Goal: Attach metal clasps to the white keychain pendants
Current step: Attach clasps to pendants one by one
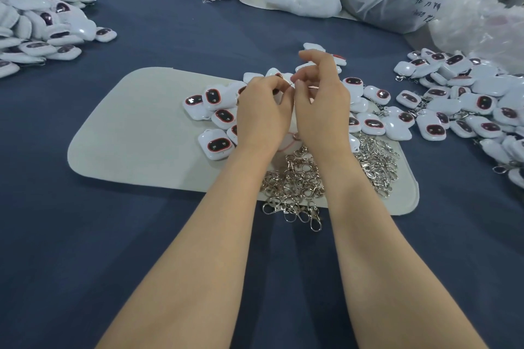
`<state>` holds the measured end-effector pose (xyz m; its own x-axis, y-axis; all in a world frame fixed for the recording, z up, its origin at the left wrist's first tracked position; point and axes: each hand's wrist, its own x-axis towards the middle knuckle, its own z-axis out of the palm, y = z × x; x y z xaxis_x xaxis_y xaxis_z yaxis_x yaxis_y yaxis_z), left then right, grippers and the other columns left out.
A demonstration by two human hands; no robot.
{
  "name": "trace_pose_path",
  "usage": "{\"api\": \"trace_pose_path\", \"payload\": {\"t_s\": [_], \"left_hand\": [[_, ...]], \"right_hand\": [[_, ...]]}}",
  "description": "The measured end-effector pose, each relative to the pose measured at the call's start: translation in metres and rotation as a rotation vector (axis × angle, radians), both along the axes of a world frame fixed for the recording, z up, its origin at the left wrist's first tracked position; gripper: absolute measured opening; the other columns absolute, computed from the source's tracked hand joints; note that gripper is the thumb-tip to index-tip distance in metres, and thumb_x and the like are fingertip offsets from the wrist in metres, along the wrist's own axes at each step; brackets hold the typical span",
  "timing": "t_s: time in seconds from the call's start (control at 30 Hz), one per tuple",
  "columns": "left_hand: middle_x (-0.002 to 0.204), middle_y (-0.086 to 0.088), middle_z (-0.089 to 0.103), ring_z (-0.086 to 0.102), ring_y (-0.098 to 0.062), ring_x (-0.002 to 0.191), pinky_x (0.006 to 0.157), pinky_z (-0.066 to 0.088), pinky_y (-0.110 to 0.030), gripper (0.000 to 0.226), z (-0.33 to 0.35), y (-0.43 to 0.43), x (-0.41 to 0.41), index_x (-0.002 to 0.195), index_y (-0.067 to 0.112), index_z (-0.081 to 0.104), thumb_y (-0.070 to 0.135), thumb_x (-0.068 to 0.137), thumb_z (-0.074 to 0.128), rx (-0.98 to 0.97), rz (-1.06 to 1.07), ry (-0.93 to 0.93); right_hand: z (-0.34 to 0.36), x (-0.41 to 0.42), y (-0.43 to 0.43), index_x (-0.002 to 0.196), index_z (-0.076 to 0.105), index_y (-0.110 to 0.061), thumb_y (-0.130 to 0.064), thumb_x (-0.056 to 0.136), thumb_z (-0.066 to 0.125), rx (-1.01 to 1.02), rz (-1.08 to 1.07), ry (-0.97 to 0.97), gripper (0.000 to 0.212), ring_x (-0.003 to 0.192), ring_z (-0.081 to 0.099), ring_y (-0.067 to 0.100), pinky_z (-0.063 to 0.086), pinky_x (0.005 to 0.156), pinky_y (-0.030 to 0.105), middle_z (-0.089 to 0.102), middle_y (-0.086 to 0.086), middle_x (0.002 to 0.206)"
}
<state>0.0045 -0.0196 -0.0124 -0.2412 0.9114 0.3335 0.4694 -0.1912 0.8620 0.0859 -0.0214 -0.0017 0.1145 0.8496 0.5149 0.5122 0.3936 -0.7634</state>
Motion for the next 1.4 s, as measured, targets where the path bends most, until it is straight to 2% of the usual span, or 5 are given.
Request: {"api": "trace_pose_path", "payload": {"t_s": [0.27,0.63,0.87,1.07,1.4], "left_hand": [[0.083,0.004,0.064,0.053,-0.009,0.076,0.057,0.033,-0.012,0.017,0.003,-0.0001,-0.0014,0.087,0.012,0.072,0.02,0.091,0.057,-0.007,0.007,-0.067],[0.1,-0.006,0.064,0.053,-0.012,0.085,0.073,0.039,-0.022,0.012,0.001,-0.0005,-0.001,0.091,0.013,0.067,0.018,0.092,0.056,0.006,0.021,-0.03],[0.098,-0.003,0.065,0.053,-0.011,0.085,0.073,0.039,-0.02,0.012,0.0019,0.0013,-0.002,0.089,0.014,0.068,0.018,0.092,0.056,-0.003,0.027,-0.058],[0.1,-0.003,0.064,0.055,-0.015,0.093,0.078,0.044,-0.026,0.013,0.0008,-0.0003,-0.0015,0.093,0.014,0.067,0.018,0.092,0.056,0.023,0.016,-0.031],[0.101,-0.004,0.064,0.051,-0.009,0.084,0.072,0.037,-0.018,0.012,-0.0003,0.0017,-0.0015,0.091,0.014,0.066,0.016,0.093,0.054,0.015,0.029,-0.028]], "right_hand": [[-0.0047,0.0026,0.0058,0.096,0.063,-0.009,-0.002,0.09,0.053,-0.076,-0.039,0.012,0.013,0.076,0.053,0.001,0.042,0.073,0.007,0.064,-0.002,0.092],[-0.005,-0.001,0.0046,0.101,0.061,-0.006,0.001,0.089,0.05,-0.03,-0.038,-0.052,0.018,0.085,0.055,0.015,0.044,0.079,0.021,0.064,0.006,0.096],[-0.0066,0.0003,0.0066,0.093,0.061,-0.009,0.0,0.088,0.054,-0.106,-0.037,0.077,0.013,0.071,0.051,-0.013,0.039,0.07,0.004,0.057,-0.012,0.082],[-0.006,0.0,0.0053,0.09,0.064,-0.01,0.001,0.087,0.051,-0.046,-0.068,-0.038,0.018,0.079,0.052,0.011,0.039,0.074,0.014,0.065,0.006,0.091],[-0.0073,0.0002,0.0065,0.089,0.061,-0.016,-0.002,0.087,0.053,-0.078,-0.035,-0.023,0.017,0.075,0.053,0.003,0.041,0.072,0.01,0.062,-0.003,0.087]]}}
